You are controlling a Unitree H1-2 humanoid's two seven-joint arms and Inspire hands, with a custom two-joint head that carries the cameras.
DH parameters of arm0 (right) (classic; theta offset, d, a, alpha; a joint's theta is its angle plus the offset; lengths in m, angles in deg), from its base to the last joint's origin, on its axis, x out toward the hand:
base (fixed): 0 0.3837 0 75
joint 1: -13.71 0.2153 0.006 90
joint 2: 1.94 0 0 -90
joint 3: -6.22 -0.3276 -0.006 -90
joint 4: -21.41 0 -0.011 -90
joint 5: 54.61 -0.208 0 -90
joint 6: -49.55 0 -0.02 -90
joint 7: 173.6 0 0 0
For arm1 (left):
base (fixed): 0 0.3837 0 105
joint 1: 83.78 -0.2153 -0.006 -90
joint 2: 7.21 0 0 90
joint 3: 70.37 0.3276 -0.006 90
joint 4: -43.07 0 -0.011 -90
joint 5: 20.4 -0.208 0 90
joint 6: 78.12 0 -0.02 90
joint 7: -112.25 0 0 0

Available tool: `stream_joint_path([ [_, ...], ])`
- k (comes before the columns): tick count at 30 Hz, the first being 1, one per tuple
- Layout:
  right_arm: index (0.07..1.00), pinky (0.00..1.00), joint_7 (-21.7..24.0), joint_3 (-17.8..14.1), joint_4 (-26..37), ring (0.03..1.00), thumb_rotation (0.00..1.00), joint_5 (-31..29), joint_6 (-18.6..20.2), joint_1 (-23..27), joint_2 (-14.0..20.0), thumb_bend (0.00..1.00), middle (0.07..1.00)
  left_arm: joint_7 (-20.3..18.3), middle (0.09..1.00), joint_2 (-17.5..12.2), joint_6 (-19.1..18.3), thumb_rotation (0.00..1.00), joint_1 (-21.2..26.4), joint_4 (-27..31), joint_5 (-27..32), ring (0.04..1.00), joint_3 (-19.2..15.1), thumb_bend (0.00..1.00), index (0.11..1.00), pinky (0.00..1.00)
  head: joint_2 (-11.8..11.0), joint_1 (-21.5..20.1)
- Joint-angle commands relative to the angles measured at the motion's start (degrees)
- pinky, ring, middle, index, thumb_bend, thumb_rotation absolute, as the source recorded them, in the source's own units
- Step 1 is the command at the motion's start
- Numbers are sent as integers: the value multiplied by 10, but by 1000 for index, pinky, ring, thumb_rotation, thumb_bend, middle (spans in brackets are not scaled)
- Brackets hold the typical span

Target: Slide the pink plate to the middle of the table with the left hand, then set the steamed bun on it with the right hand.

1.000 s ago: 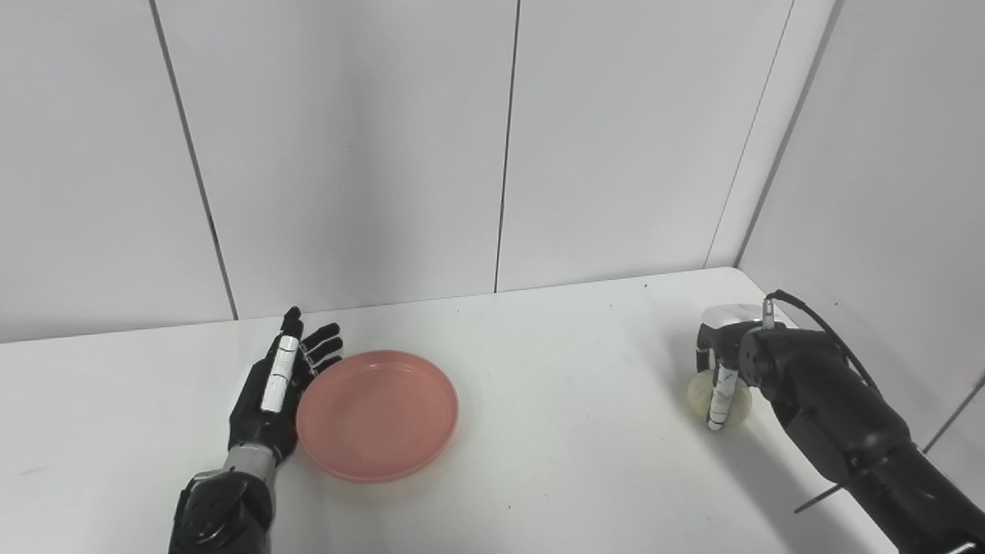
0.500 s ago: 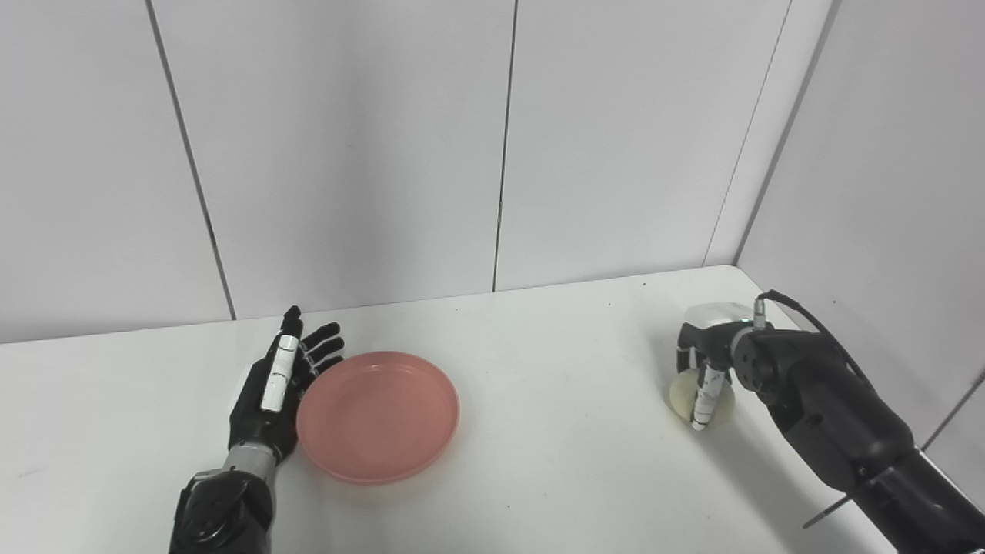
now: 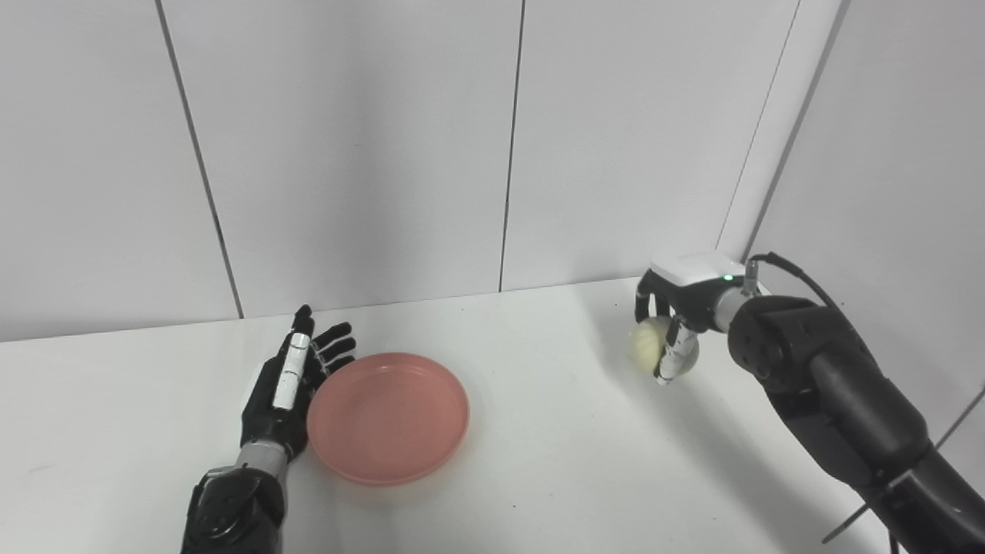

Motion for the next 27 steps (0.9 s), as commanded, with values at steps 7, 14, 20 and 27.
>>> stream_joint_path([
  [7, 518, 310, 2, 20, -7, 401, 0, -2, -16, 90, -47, 517, 478, 6, 793, 16, 3, 793, 9, -8, -10, 784, 5, 748, 1000, 745, 0, 50],
  [14, 527, 216, -19, 33, -20, 374, 0, -13, -41, 117, -92, 514, 440, 14, 800, 28, 23, 780, 18, -35, -20, 787, 12, 719, 1000, 769, -3, 108],
  [20, 510, 254, -38, 41, -26, 400, 0, -21, -57, 126, -130, 519, 472, 26, 786, 36, 53, 798, 28, -68, -36, 765, 17, 673, 1000, 748, -6, 135],
  [27, 511, 285, -77, 60, -59, 404, 0, -42, -85, 128, -174, 518, 485, 28, 780, 42, 80, 775, 40, -102, -38, 761, 16, 725, 1000, 740, -11, 155],
])
